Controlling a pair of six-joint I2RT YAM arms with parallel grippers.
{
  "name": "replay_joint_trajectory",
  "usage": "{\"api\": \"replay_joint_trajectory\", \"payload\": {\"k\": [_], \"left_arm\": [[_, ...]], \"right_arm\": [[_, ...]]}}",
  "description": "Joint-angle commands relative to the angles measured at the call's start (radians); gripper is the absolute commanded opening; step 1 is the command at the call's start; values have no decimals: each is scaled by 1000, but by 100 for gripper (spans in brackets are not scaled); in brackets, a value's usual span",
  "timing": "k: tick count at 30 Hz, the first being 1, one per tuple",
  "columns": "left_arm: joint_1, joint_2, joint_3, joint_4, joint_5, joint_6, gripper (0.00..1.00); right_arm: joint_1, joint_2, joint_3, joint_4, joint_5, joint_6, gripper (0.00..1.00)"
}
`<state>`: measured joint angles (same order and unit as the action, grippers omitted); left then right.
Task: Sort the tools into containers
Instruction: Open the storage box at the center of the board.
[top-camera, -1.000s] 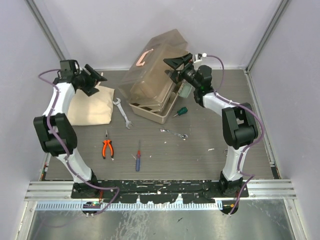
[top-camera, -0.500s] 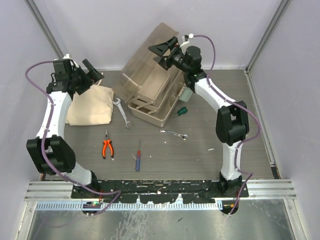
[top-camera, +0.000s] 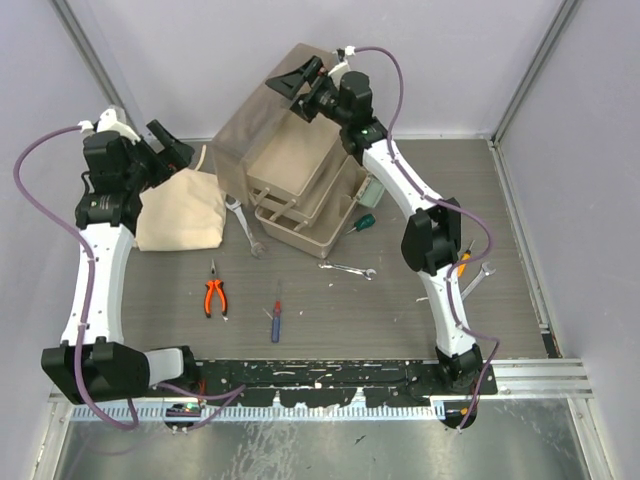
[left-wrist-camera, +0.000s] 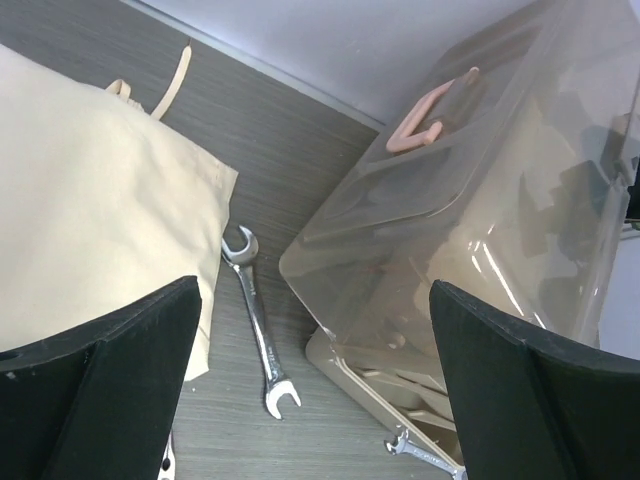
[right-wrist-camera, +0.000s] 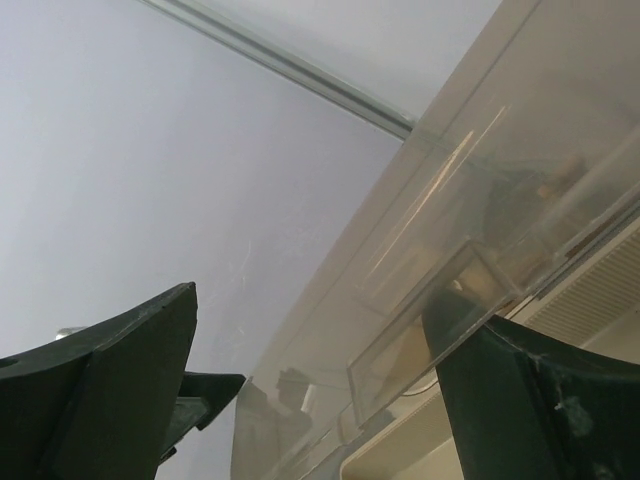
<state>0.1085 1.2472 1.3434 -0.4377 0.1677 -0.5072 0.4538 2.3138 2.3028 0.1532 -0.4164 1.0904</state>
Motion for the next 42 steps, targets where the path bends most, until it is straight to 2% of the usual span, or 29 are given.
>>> {"api": "replay_joint_trajectory", "payload": {"k": [1, 6, 10, 15, 19, 23, 29, 33, 42], "left_arm": [[-2, -12, 0, 52, 4, 17, 98], [-12, -11, 9, 53, 48, 20, 98], [-69, -26, 30, 42, 62, 52, 98], [-256, -77, 72, -15, -141, 253, 98], [-350, -101, 79, -13, -246, 365, 98], [-453, -92, 106, -17, -339, 459, 98], [-609, 4, 160, -23, -573, 610, 98], [-648, 94, 204, -18, -643, 672, 98], [-657, 203, 271, -15, -781, 705, 98]], "right_arm": [[1, -20, 123, -40, 42, -95, 100], [-16, -90, 80, -106, 89, -228, 100], [-25, -92, 89, -107, 71, -248, 100], [-26, -53, 140, -108, 31, -227, 100], [-27, -59, 116, -98, 33, -224, 100], [-26, -61, 108, -97, 29, -221, 100], [-26, -74, 80, -89, 18, -215, 100], [-28, -92, 53, -87, 20, -224, 100], [-58, -168, -40, -75, 3, -254, 100]]}}
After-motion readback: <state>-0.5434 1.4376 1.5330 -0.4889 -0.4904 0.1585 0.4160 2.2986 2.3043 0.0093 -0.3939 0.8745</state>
